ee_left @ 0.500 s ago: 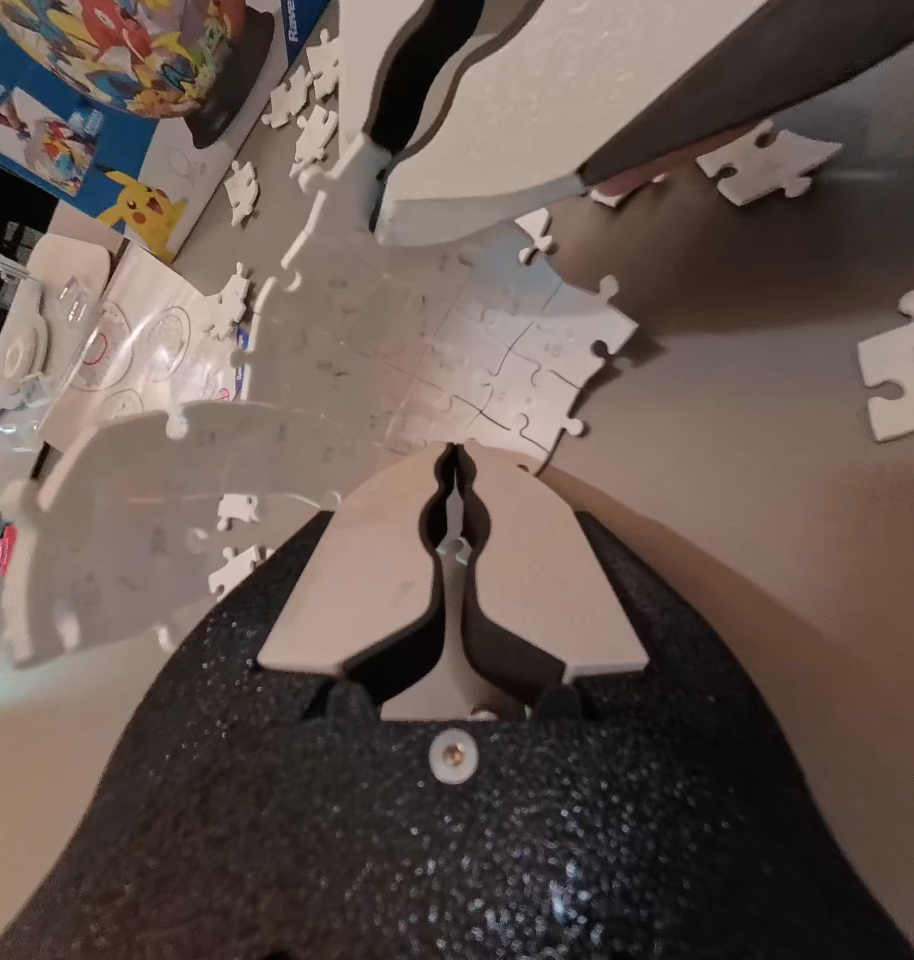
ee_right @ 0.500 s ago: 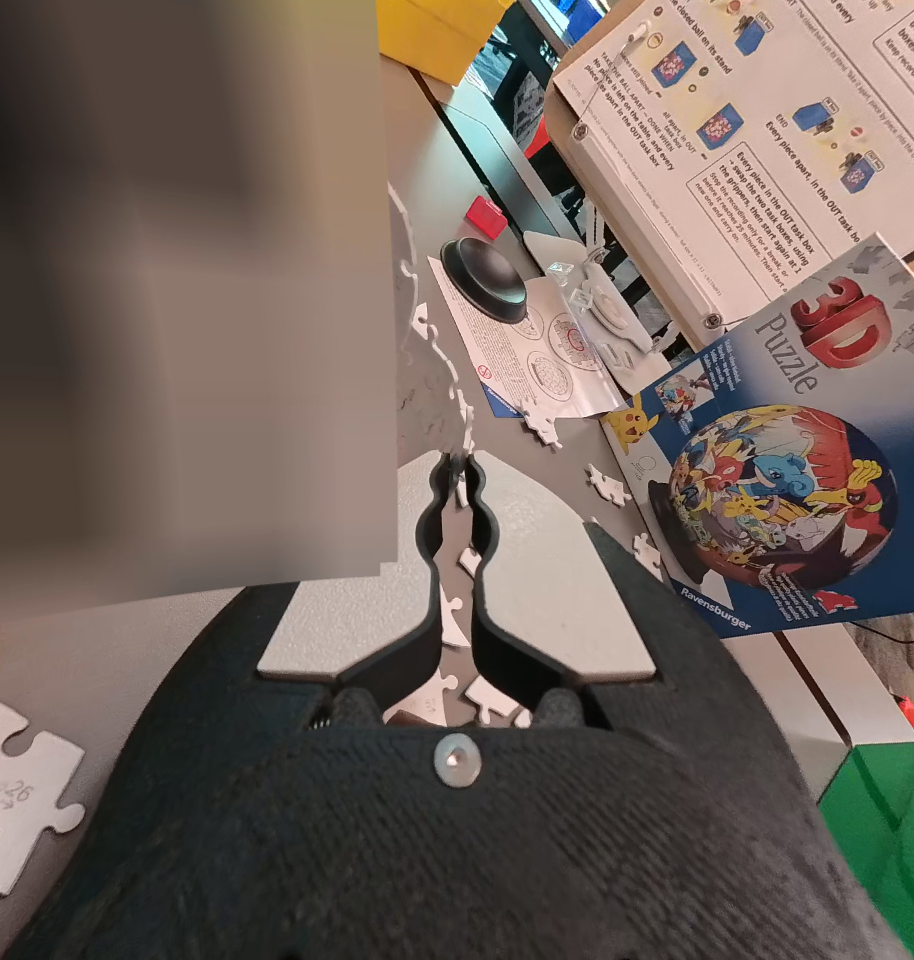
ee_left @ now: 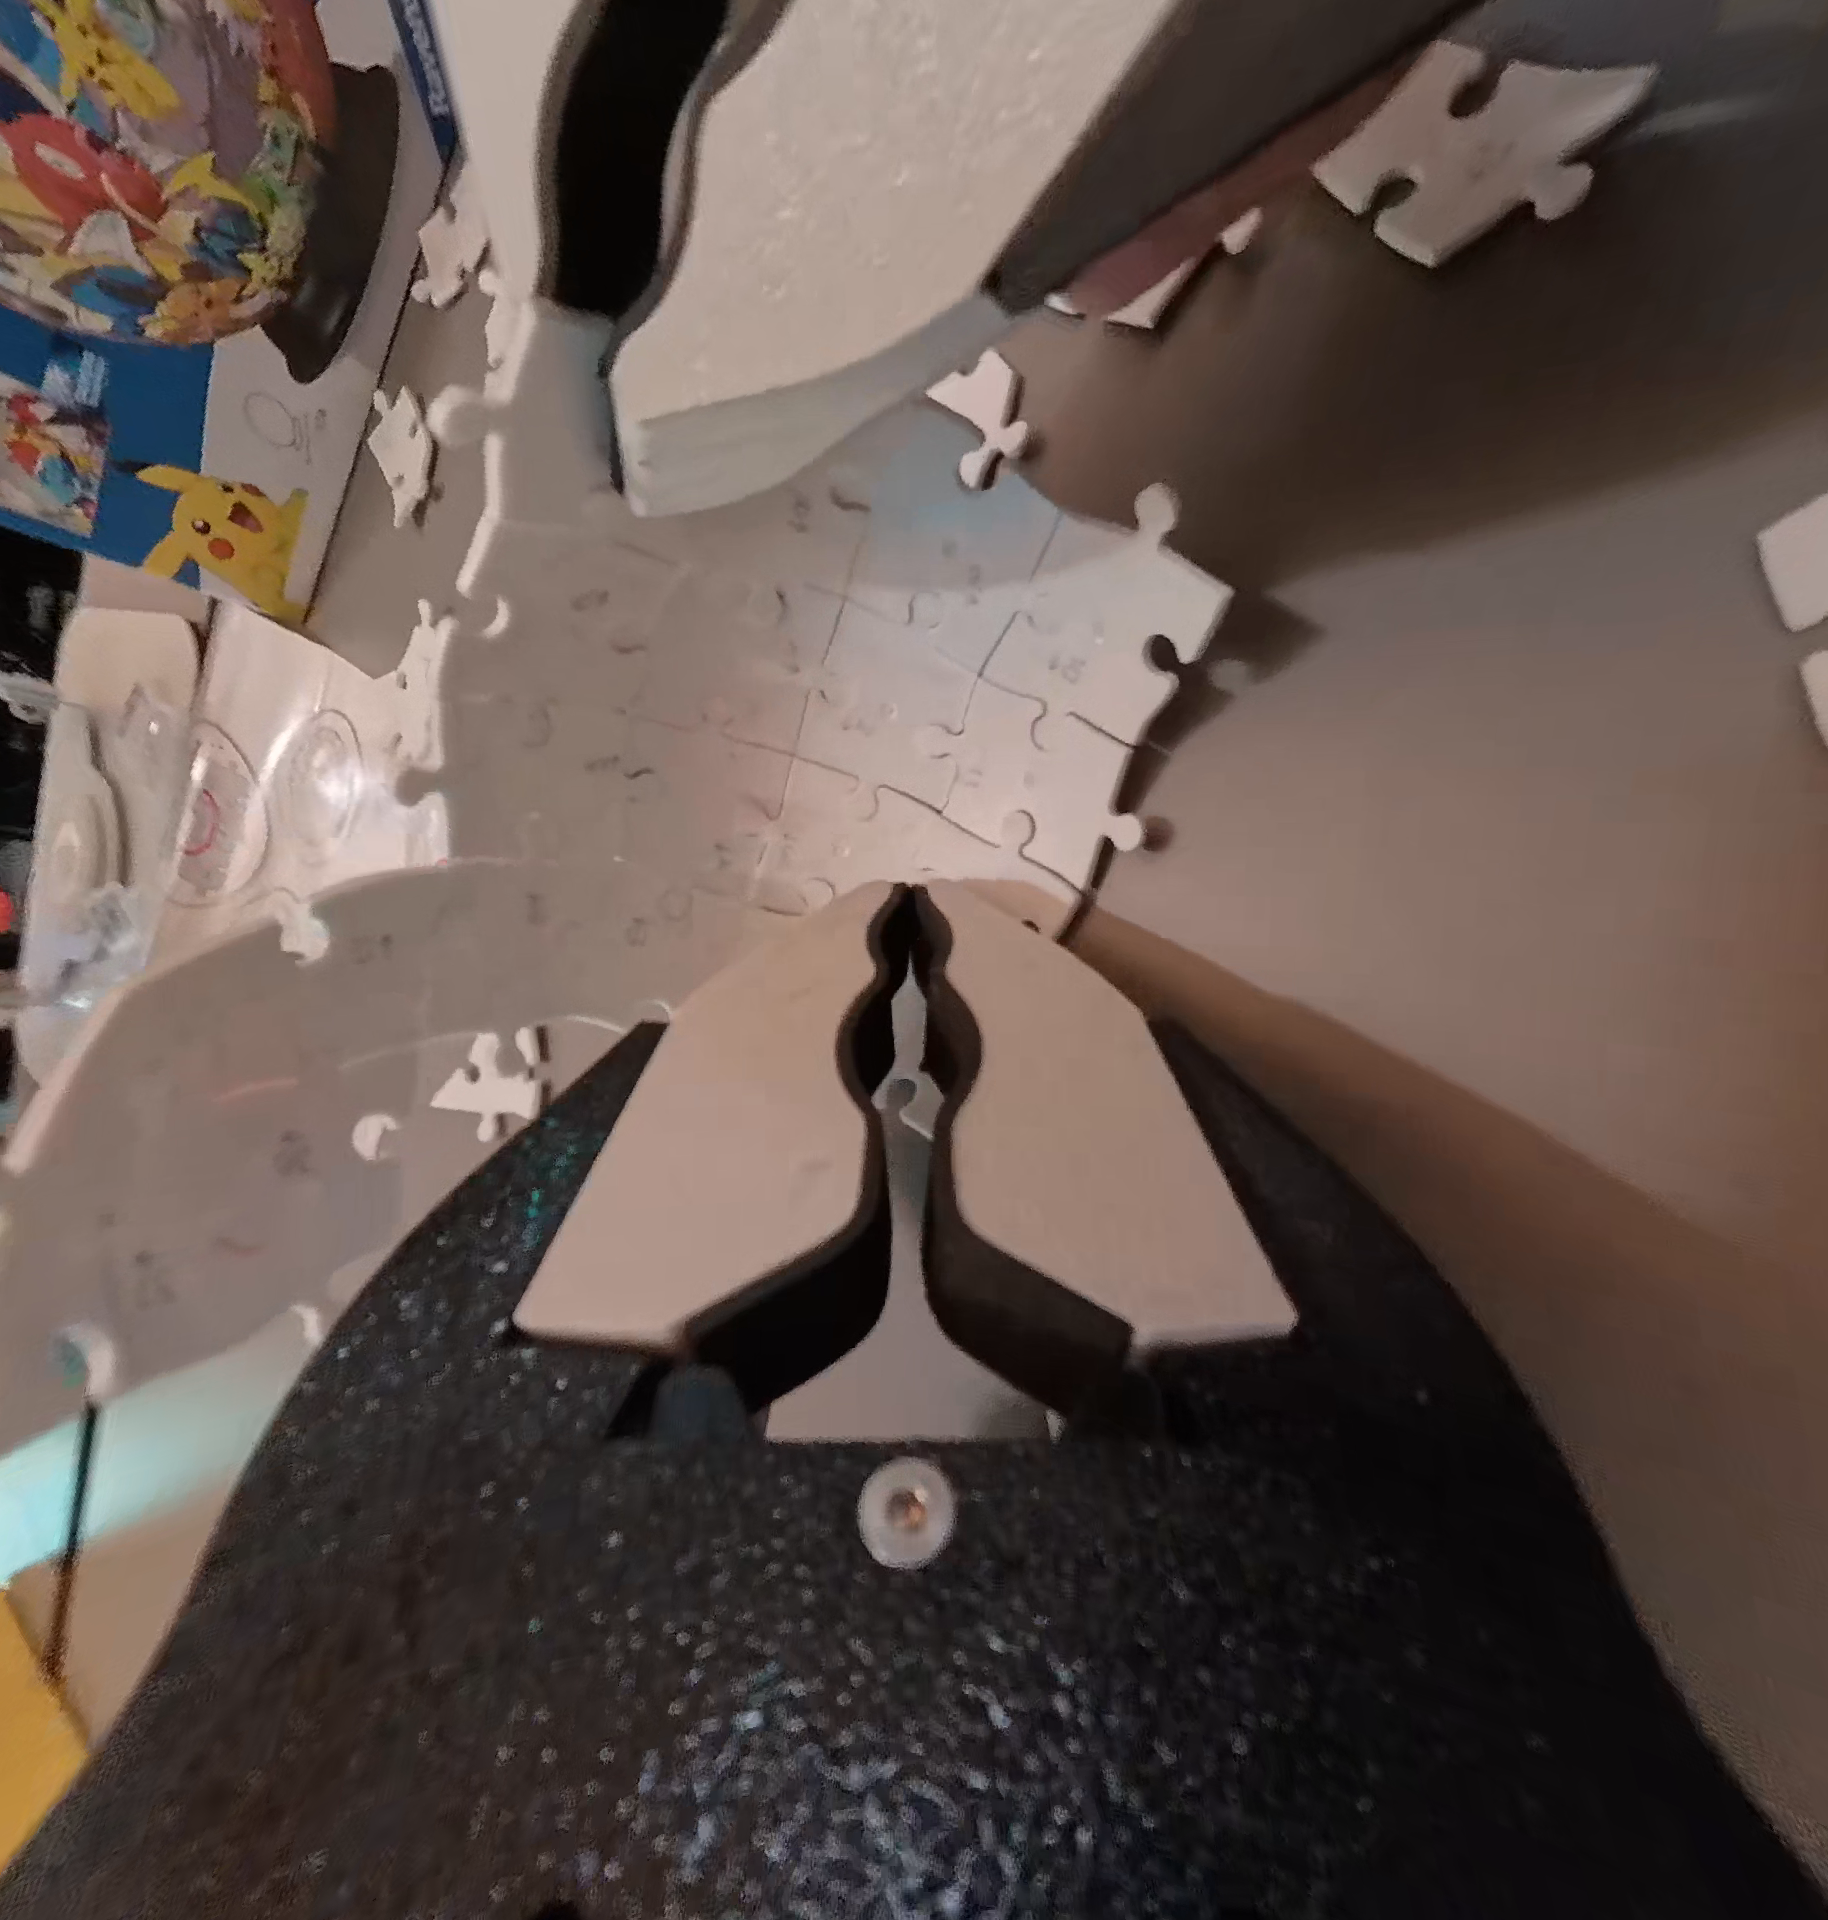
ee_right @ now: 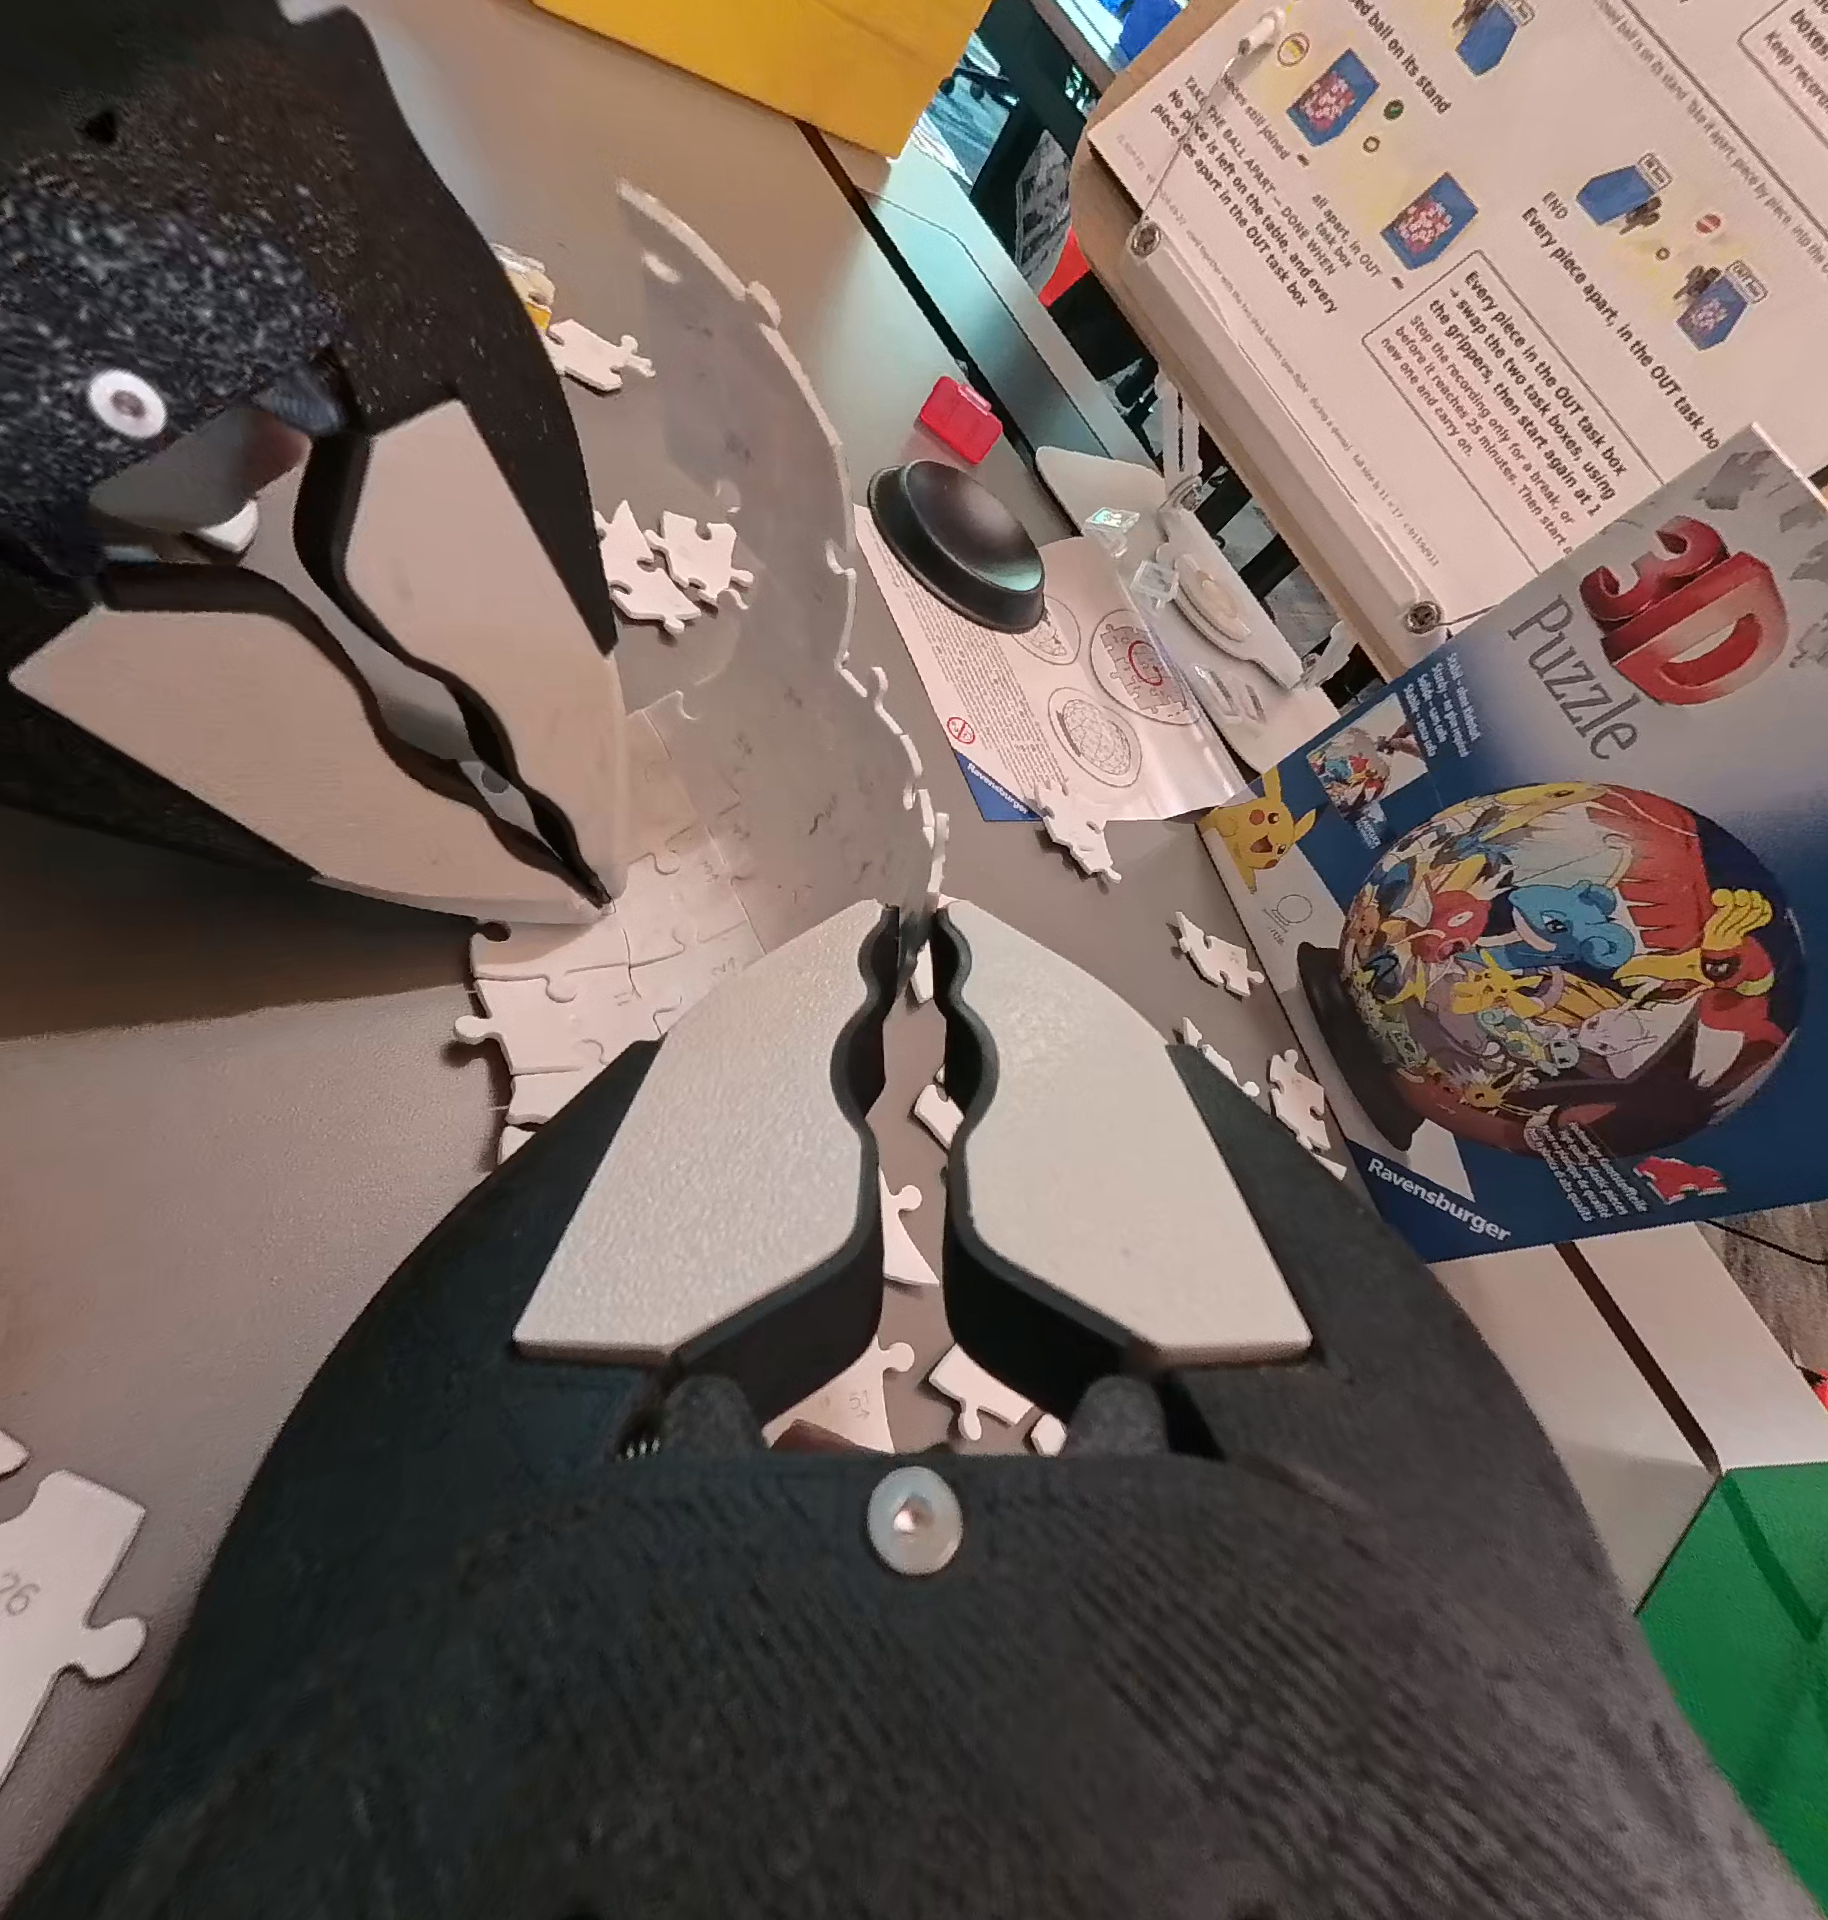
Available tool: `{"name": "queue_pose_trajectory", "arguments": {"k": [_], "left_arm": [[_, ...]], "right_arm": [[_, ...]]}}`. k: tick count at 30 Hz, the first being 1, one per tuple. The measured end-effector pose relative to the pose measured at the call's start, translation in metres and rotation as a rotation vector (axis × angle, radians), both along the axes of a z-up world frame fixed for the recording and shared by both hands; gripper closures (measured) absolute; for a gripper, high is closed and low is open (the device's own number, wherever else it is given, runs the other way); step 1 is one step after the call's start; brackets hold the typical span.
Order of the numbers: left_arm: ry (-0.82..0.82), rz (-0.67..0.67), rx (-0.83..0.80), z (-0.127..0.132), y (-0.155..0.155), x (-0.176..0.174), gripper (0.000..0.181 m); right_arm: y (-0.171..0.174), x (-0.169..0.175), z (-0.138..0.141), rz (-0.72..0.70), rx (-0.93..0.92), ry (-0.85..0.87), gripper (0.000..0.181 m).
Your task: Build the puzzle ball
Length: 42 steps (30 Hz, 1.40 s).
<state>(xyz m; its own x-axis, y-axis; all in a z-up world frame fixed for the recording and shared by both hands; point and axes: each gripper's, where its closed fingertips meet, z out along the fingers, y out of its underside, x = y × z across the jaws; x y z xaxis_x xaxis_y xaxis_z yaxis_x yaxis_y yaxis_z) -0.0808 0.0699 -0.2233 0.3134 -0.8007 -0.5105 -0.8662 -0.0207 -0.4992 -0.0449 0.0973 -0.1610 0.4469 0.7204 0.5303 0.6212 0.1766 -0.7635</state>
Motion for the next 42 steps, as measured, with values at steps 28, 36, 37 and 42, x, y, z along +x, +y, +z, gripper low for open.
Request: {"name": "queue_pose_trajectory", "arguments": {"k": [28,36,37,42], "left_arm": [[-0.125,0.149,0.047,0.005,-0.002,-0.019,0.181],[-0.058,0.121,0.001,0.001,-0.003,-0.017,0.181],[-0.064,0.122,-0.010,0.000,-0.003,-0.017,0.181],[-0.063,0.109,-0.029,0.000,-0.003,-0.017,0.181]], "right_arm": [[-0.007,-0.012,0.006,0.008,-0.079,-0.173,0.175],[-0.002,-0.014,0.001,-0.033,-0.152,-0.222,0.175],[-0.001,-0.014,0.001,-0.036,-0.153,-0.220,0.174],[0.001,-0.012,-0.001,-0.056,-0.176,-0.194,0.174]]}}
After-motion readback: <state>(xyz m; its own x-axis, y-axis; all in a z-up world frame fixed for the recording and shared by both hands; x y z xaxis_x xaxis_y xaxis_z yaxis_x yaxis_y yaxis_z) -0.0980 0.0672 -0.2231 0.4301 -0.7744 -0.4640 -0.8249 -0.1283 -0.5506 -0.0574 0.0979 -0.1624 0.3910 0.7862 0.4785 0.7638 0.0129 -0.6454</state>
